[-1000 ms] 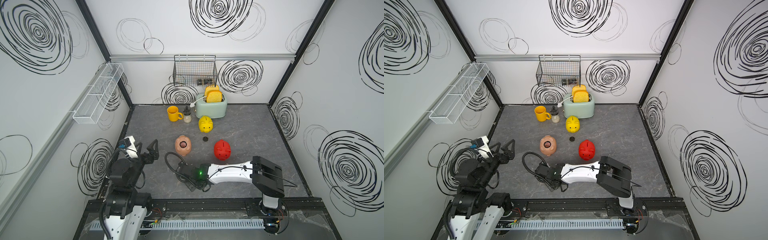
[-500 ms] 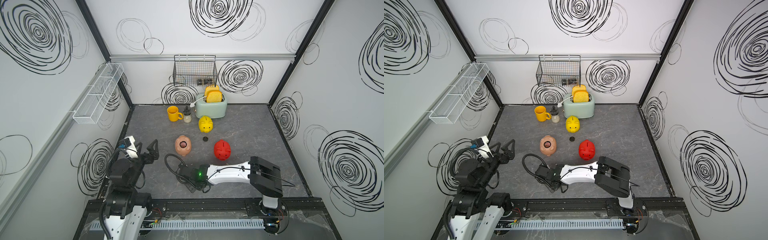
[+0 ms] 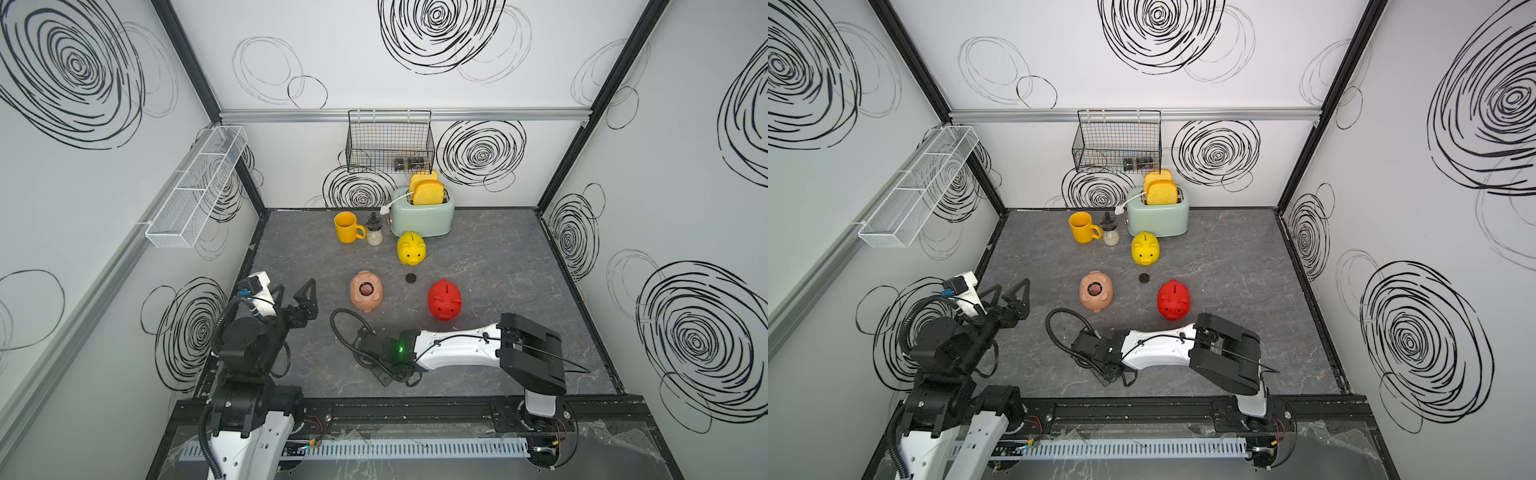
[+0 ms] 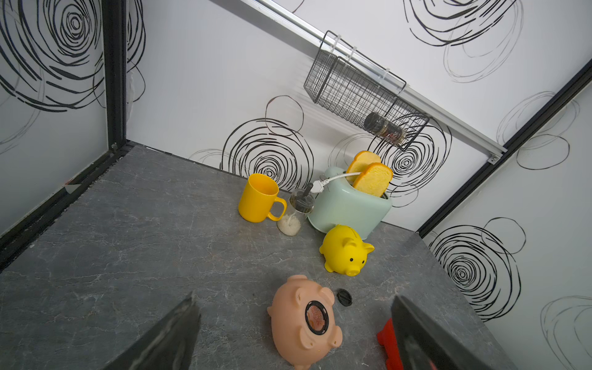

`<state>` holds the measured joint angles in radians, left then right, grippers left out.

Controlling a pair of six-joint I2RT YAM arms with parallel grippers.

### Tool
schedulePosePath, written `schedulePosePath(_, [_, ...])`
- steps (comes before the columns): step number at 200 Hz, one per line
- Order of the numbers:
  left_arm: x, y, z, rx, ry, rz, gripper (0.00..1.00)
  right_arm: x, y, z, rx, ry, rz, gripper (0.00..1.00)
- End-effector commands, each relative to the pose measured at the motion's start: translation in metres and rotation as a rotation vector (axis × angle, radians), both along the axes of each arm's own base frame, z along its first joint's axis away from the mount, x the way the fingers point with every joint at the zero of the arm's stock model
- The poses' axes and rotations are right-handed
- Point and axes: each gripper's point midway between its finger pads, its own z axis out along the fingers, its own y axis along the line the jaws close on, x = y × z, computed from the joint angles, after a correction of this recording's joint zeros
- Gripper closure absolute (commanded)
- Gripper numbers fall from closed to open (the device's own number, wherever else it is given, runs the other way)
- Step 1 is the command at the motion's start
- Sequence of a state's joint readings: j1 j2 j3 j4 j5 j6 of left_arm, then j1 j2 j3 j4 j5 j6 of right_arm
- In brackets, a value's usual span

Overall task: Close piggy banks
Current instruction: Pick up the knob at the center of the board.

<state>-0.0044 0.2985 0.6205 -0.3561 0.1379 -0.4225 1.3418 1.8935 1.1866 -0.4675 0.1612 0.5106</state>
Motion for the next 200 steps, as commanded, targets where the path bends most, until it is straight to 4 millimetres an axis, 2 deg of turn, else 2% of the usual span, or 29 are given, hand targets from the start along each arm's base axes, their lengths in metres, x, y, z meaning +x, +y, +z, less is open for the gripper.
schedulePosePath(1, [0.003,0.001,0.003,-0.002,-0.015,0.002,0.04,-0.006,-0.033,-0.025,-0.134,0.044,0.004,0.85])
schedulePosePath(55, [0.003,0.001,0.003,-0.002,-0.014,0.005,0.04,-0.008,-0.053,-0.031,-0.195,0.068,0.004,0.94])
schedulePosePath(82, [0.003,0.002,0.003,-0.002,-0.014,0.007,0.04,-0.007,-0.055,-0.029,-0.201,0.070,0.008,1.00])
schedulePosePath(111, [0.003,0.002,0.003,-0.001,-0.012,0.010,0.04,-0.001,-0.052,-0.024,-0.188,0.068,0.008,1.00])
schedulePosePath(161, [0.004,0.000,0.000,0.001,0.003,0.009,0.04,0.009,-0.045,0.002,-0.093,0.035,0.001,1.00])
schedulePosePath(200, [0.004,-0.006,-0.004,0.009,0.022,-0.009,0.04,0.019,-0.047,0.027,-0.029,0.008,-0.016,1.00])
